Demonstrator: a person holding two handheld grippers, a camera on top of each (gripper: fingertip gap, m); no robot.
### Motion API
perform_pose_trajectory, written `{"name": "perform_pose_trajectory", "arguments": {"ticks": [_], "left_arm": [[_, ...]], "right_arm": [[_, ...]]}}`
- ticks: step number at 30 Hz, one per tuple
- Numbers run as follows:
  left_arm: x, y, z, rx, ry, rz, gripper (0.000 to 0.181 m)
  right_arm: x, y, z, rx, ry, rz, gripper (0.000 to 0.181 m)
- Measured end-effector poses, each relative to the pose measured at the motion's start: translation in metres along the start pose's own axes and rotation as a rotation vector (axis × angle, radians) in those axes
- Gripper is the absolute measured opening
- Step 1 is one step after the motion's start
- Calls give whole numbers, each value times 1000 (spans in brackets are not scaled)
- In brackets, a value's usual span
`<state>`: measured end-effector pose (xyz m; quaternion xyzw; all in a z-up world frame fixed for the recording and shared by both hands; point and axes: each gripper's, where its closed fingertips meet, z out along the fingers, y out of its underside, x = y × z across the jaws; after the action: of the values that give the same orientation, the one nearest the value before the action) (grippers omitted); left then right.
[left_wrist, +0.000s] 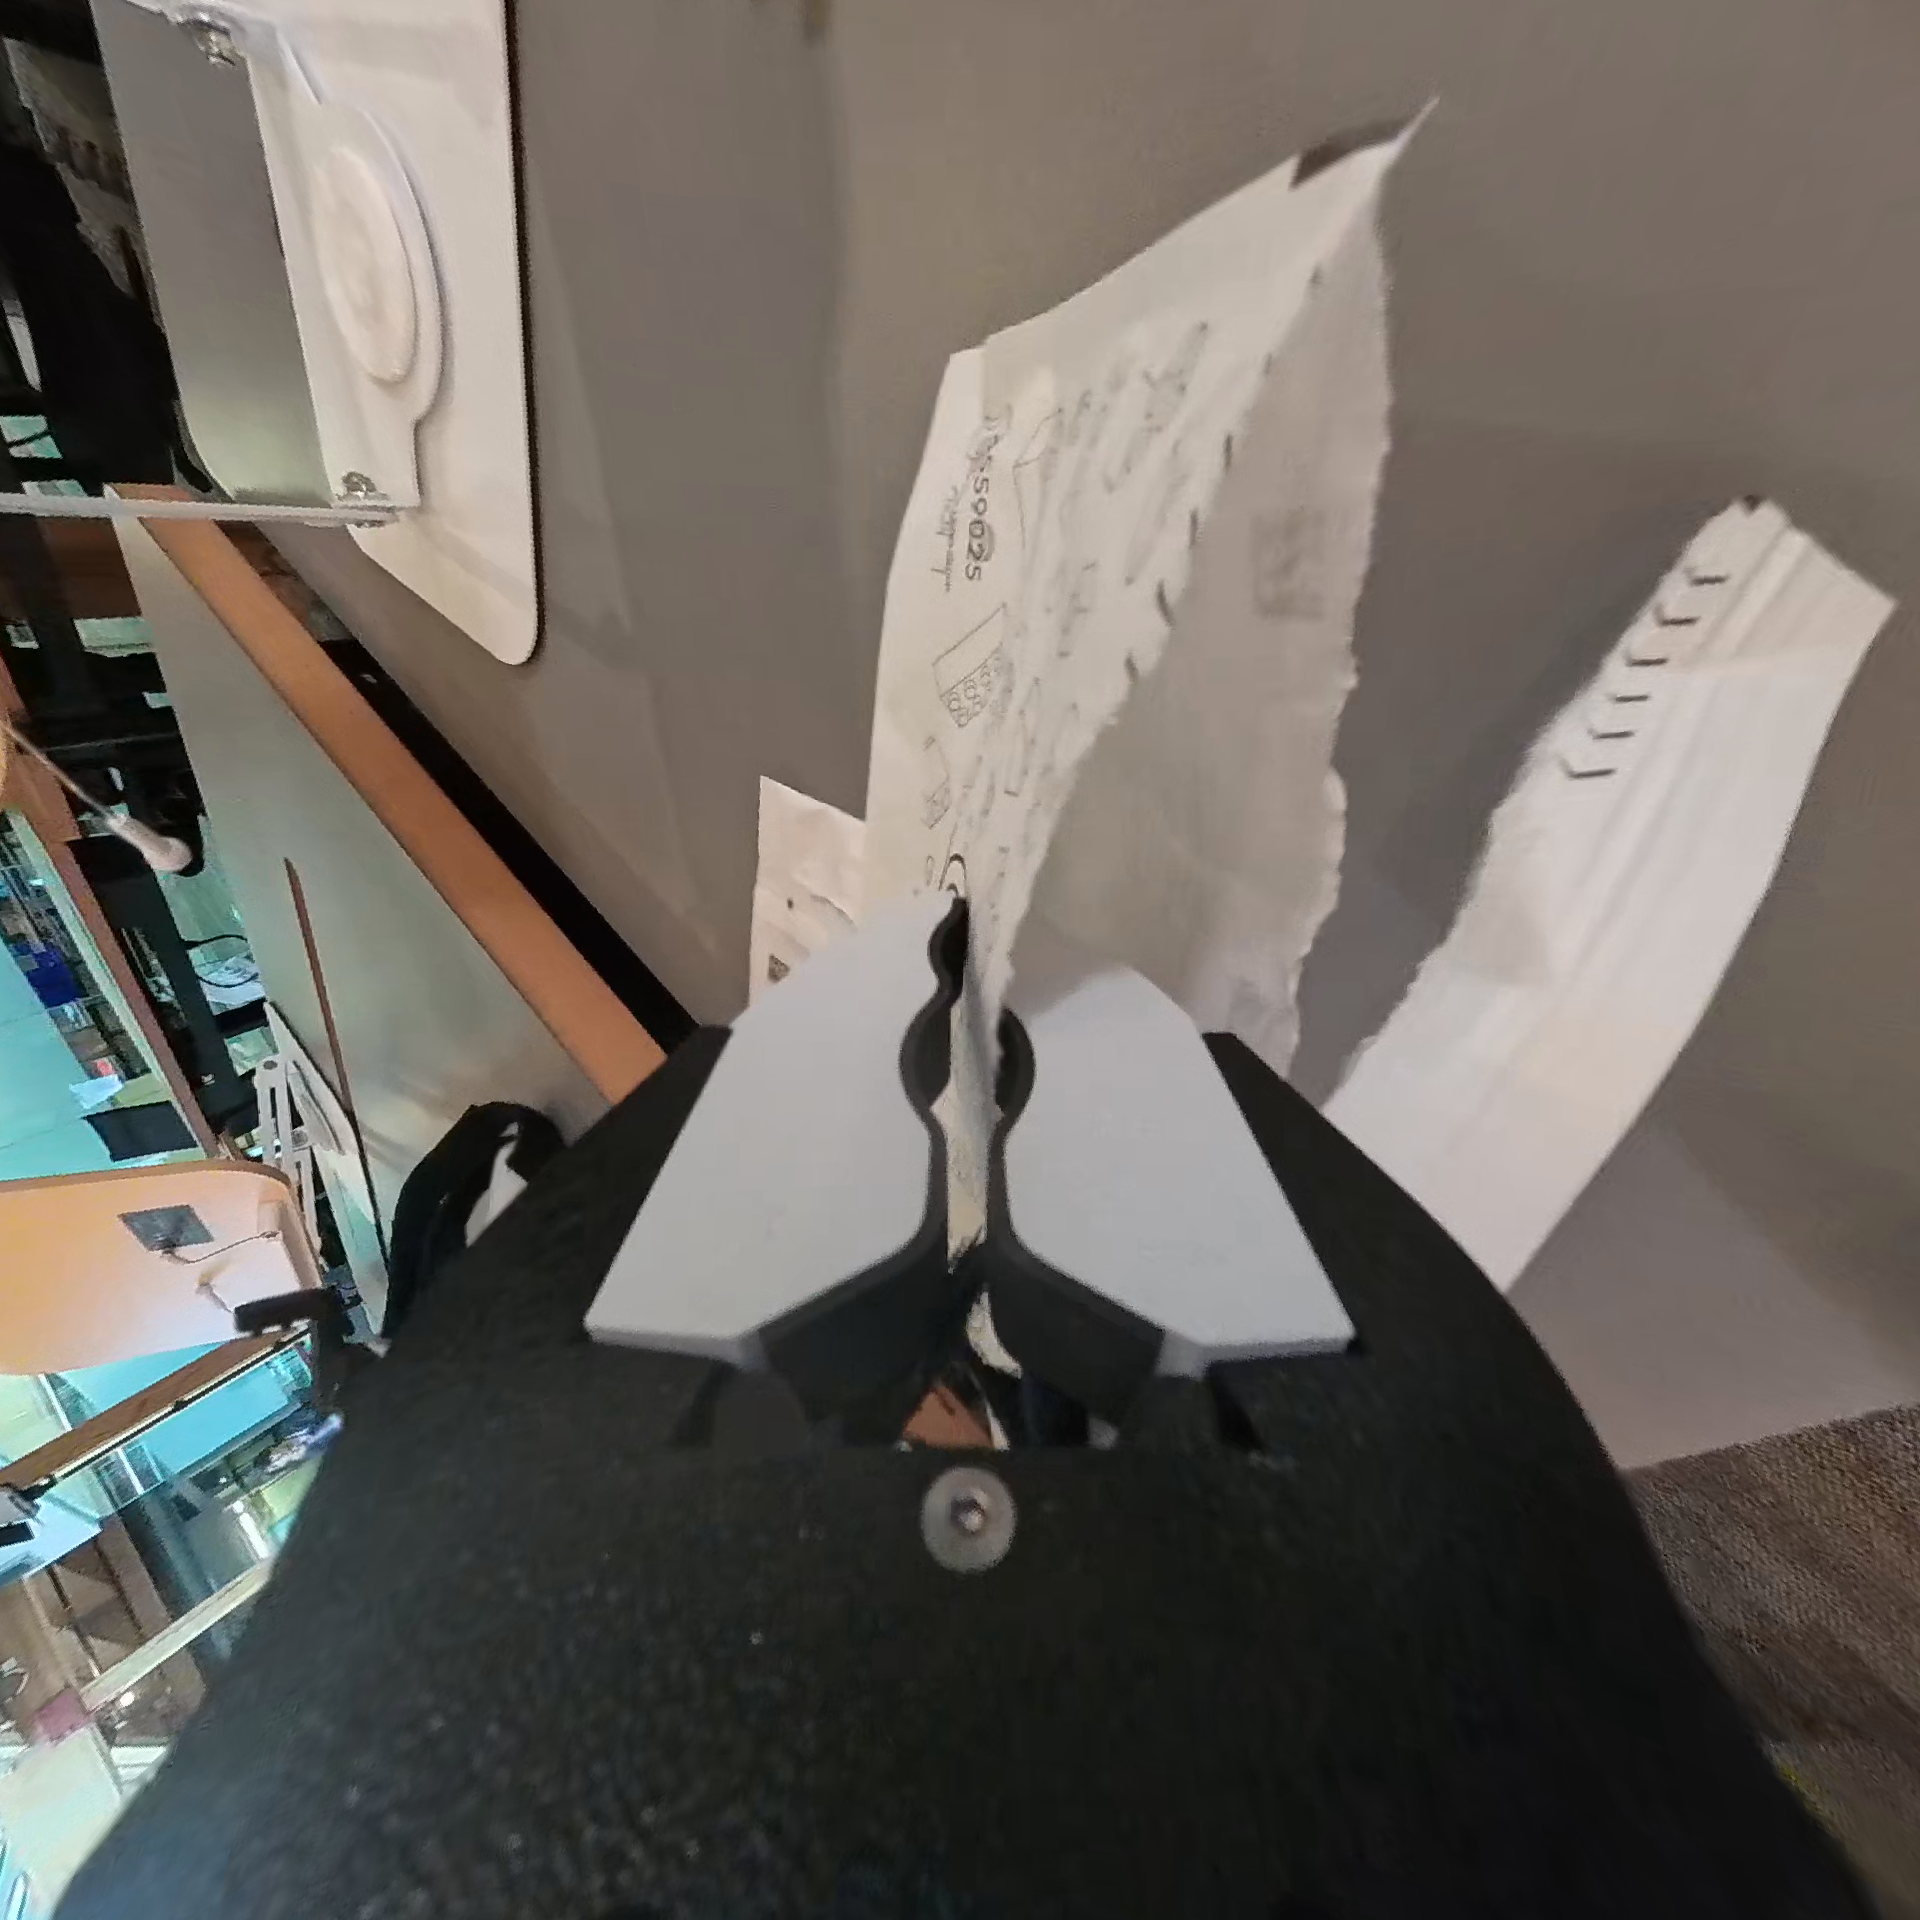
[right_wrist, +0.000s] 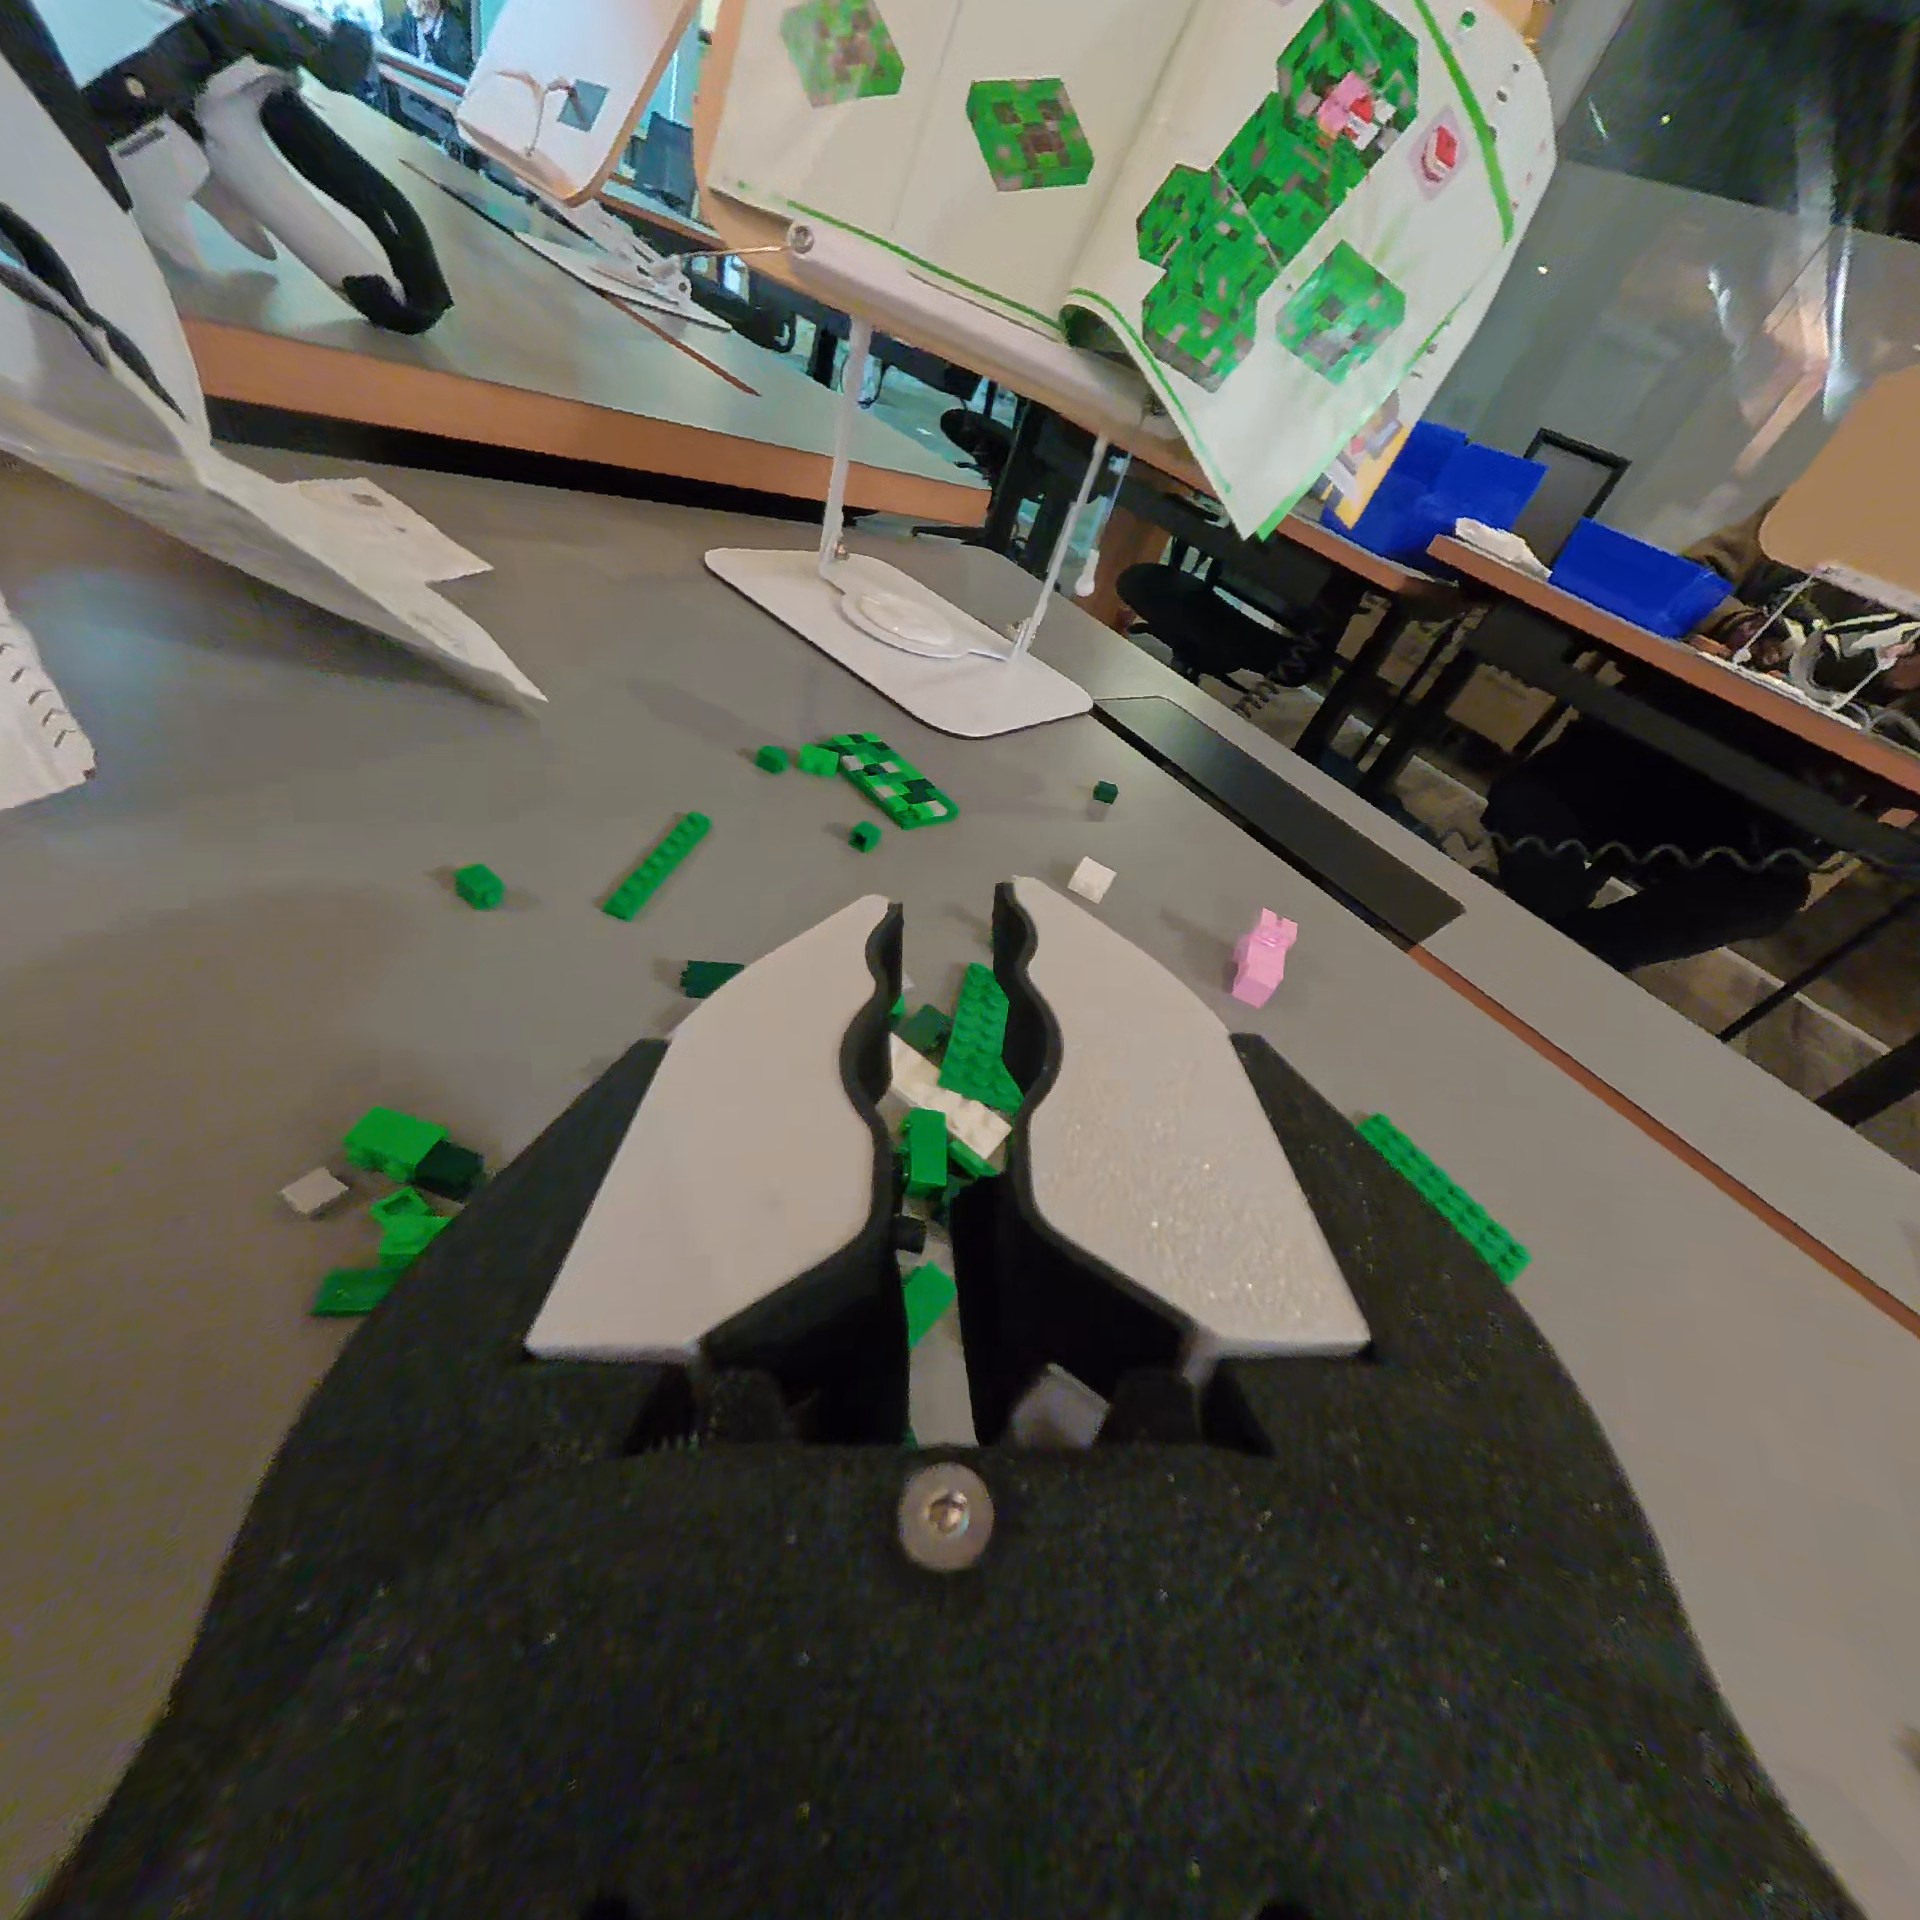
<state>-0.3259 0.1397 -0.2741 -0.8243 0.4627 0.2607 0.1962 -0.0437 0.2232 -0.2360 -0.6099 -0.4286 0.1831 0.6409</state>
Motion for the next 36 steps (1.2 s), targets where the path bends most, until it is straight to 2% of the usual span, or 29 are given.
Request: {"name": "perform_pose_trajectory", "arguments": {"ticks": [4, 9, 12, 16, 20, 27, 32, 36], "left_arm": [[1, 0, -7, -2, 23, -40, 0], [6, 4, -20, -17, 144, -175, 0], [1, 8, -21, -14, 172, -266, 0], [-1, 9, -17, 18, 189, -304, 0], [-4, 9, -16, 29, 202, -300, 0], [-3, 6, -12, 119, 273, -345, 0], [-3, 5, -10, 157, 298, -351, 0], [-5, 5, -8, 181, 311, -362, 0]], "right_arm": [[-5, 0, 1, -6, -6, -37, 16], [-14, 3, 10, -42, -48, -54, 24], [-25, -21, 32, -24, -98, -106, 24], [-40, -70, 89, 17, -162, -190, 26], [-52, -114, 166, 70, -190, -237, 29], [-75, -174, 296, 148, -186, -503, 34], [-90, -191, 366, 144, -209, -603, 40], [-100, -186, 402, 127, -172, -781, 41]]}}
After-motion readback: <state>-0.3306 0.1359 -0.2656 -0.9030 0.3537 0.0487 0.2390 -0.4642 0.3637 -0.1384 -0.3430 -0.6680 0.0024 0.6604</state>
